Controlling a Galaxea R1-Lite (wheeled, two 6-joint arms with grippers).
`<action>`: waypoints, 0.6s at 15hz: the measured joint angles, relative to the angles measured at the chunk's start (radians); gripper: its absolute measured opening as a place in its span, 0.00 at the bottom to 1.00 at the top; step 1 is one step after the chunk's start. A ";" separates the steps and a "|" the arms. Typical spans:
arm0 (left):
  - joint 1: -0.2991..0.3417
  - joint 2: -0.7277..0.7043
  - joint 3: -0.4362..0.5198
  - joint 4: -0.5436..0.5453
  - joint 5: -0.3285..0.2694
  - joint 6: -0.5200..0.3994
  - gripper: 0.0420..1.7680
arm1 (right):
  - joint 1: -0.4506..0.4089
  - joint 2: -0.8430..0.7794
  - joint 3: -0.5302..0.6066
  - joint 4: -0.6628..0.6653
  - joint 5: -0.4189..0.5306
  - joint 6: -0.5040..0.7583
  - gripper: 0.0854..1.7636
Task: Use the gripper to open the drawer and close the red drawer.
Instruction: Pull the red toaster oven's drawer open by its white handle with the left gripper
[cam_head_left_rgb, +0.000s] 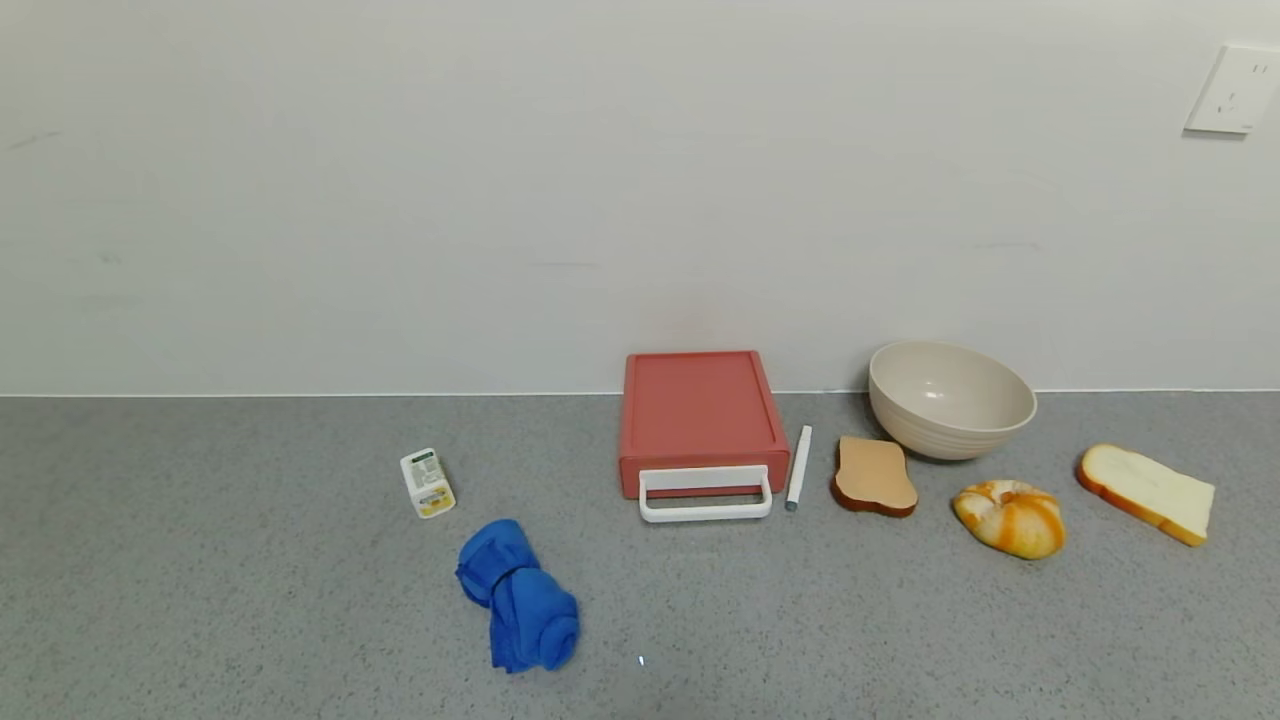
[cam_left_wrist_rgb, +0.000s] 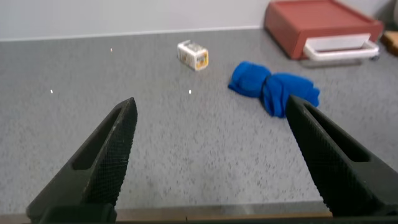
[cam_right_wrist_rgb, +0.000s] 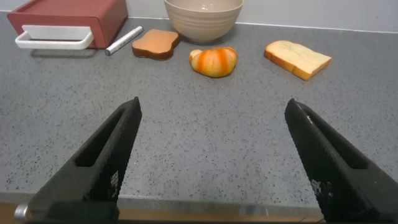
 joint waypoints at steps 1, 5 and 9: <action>0.000 0.014 -0.042 0.014 0.000 -0.002 0.97 | 0.000 0.000 0.000 0.000 0.000 0.000 0.96; -0.006 0.177 -0.257 0.061 0.008 -0.001 0.97 | 0.000 0.000 0.000 0.000 0.000 0.001 0.96; -0.013 0.466 -0.526 0.122 0.009 0.034 0.97 | 0.000 0.000 0.000 0.000 0.000 0.000 0.96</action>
